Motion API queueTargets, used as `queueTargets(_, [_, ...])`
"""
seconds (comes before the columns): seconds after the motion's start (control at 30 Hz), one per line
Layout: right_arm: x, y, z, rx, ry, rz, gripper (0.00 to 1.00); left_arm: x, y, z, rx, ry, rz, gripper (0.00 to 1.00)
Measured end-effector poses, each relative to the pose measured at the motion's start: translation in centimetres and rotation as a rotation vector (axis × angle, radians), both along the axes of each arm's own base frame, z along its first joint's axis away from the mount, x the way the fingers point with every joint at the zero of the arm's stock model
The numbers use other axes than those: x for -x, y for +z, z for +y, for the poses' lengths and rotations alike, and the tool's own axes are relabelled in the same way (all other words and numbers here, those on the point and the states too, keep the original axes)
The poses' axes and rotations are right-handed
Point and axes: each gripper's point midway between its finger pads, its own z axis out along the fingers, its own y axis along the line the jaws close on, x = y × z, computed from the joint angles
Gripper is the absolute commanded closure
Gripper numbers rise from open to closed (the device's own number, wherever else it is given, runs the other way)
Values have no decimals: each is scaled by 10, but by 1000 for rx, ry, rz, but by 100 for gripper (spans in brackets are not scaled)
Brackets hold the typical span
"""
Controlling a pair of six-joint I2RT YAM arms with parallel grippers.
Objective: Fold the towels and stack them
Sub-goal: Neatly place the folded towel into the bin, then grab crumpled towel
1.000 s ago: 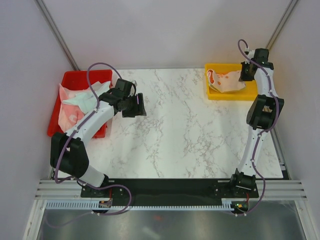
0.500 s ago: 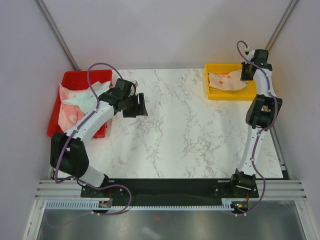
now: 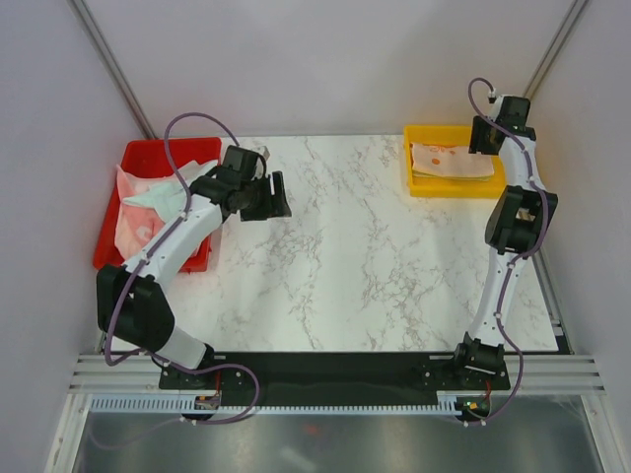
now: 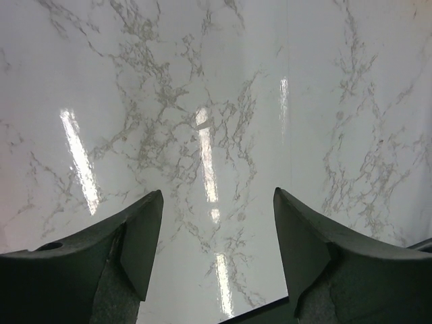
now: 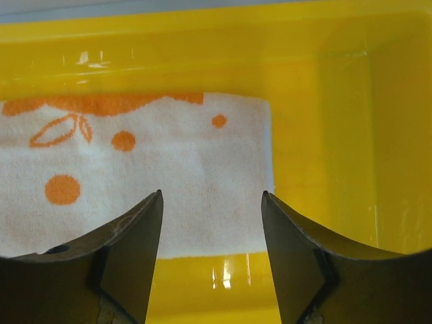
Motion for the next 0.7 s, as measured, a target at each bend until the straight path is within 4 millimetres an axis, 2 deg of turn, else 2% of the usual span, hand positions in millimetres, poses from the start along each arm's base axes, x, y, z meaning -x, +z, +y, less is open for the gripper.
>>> queueTargets(0.07, [11, 5, 3, -4, -31, 13, 32, -9, 16, 3, -9, 23, -49, 27])
queueTargets(0.13, [20, 22, 12, -16, -51, 1, 32, -22, 40, 8, -22, 66, -120, 27])
queueTargets(0.23, [38, 66, 49, -70, -44, -51, 32, -40, 82, 26, -47, 167, -243, 25])
queueTargets(0.3, [54, 101, 84, -108, -11, -103, 34, -46, 106, 50, -67, 257, -312, 25])
queueTargets(0.4, [88, 150, 160, -196, 94, -185, 50, -51, 122, 103, -95, 412, -349, 25])
queueTargets(0.43, [102, 160, 187, -237, 141, -201, 60, -53, 122, 124, -110, 472, -349, 25])
queueTargets(0.47, [116, 167, 215, -282, 195, -221, 66, -54, 121, 146, -122, 530, -343, 24])
queueTargets(0.53, [146, 166, 257, -354, 277, -217, 76, -56, 110, 181, -141, 619, -311, 23])
queueTargets(0.57, [160, 160, 275, -389, 313, -204, 76, -57, 101, 197, -145, 656, -283, 23])
queueTargets(0.63, [182, 139, 300, -443, 360, -162, 76, -60, 79, 224, -154, 711, -220, 21])
queueTargets(0.7, [201, 110, 319, -477, 388, -87, 75, -65, 56, 240, -172, 739, -163, 20])
